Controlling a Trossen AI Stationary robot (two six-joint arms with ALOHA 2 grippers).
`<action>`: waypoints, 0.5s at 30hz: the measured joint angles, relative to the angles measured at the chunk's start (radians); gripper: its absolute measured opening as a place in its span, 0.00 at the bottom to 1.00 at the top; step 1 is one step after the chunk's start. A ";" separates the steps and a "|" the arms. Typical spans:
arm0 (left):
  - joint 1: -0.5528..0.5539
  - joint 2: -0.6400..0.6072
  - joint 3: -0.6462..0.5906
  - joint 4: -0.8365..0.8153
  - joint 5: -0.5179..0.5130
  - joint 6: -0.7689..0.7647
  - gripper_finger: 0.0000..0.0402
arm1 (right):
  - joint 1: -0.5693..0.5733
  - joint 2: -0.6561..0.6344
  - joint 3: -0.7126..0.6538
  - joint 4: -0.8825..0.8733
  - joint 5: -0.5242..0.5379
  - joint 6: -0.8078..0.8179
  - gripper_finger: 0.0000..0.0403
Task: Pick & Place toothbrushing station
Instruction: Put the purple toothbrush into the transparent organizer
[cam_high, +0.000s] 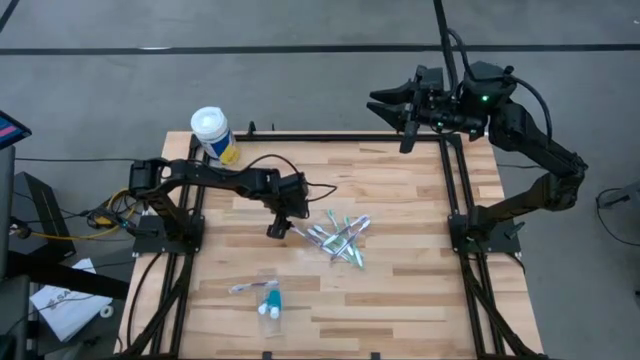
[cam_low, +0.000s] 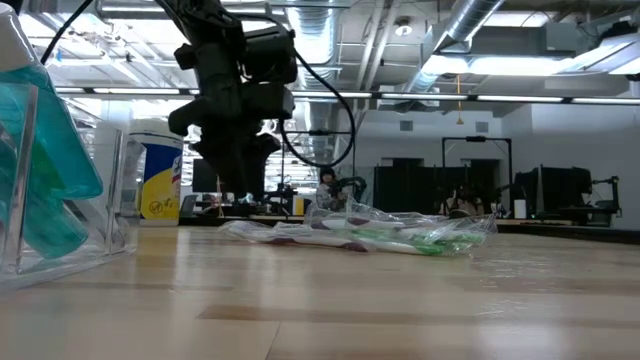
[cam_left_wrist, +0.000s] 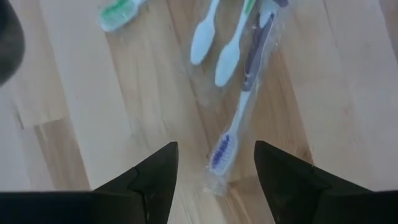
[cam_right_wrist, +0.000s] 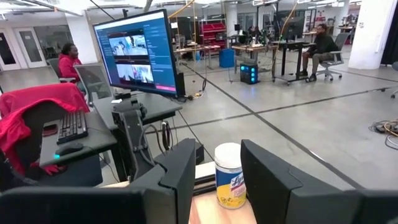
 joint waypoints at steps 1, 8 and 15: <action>0.000 0.000 -0.008 0.003 0.001 0.000 0.51 | 0.000 0.000 0.000 -0.001 0.000 0.000 0.29; 0.000 0.000 -0.059 0.016 0.002 0.000 0.51 | 0.000 0.000 0.000 -0.001 -0.002 0.000 0.29; 0.000 0.000 -0.079 0.070 0.001 -0.004 0.51 | 0.000 0.000 0.000 -0.006 -0.002 -0.001 0.29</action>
